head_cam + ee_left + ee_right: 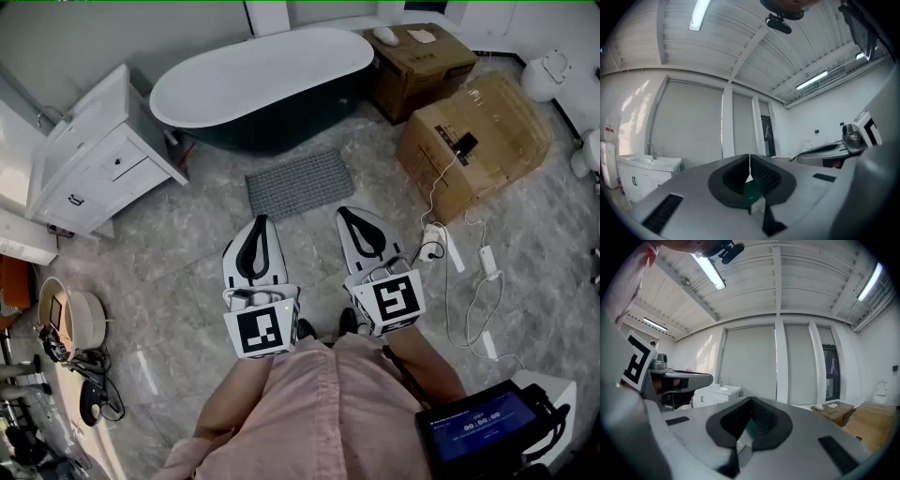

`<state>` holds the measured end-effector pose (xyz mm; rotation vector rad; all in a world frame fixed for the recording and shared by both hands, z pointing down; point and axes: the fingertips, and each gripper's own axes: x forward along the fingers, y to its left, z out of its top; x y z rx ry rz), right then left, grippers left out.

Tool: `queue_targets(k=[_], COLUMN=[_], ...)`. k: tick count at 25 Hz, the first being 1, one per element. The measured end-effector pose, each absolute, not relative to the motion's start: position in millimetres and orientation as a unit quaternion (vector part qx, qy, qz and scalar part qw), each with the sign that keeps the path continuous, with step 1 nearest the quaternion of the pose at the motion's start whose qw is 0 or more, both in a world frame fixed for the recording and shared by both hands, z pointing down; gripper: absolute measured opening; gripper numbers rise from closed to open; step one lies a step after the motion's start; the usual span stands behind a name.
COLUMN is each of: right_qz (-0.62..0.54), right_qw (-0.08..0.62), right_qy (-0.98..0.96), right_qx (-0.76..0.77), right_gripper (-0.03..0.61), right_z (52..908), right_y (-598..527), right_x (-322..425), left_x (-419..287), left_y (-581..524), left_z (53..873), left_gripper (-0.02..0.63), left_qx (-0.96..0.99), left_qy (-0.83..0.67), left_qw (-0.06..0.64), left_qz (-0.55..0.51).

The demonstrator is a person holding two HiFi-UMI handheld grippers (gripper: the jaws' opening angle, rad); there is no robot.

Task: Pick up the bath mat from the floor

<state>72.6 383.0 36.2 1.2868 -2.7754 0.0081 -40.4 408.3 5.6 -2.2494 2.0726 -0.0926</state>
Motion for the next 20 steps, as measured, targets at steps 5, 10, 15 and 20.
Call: queue_targets(k=[5, 10, 15, 20], right_qz=[-0.001, 0.007, 0.024, 0.037], right_qw=[0.038, 0.037, 0.021, 0.015], right_qy=[-0.905, -0.902, -0.897, -0.894], right_qx=[0.423, 0.431, 0.442, 0.447], right_gripper=[0.017, 0.017, 0.017, 0.017], right_z=[40.1, 45.1, 47.5, 58.9], right_y=[381.2, 377.9, 374.6, 361.0], right_x=[87.9, 106.4, 129.7, 169.8], left_x=[-28.0, -14.1, -0.3, 32.0], left_y=[408.4, 405.8, 404.9, 394.2], left_z=[11.0, 13.7, 17.2, 28.6], left_gripper=[0.028, 0.029, 0.028, 0.028], left_qx=[-0.733, -0.734, -0.732, -0.73], left_qy=[0.678, 0.677, 0.679, 0.68], left_qw=[0.042, 0.039, 0.038, 0.033], left_qz=[-0.034, -0.042, -0.05, -0.065])
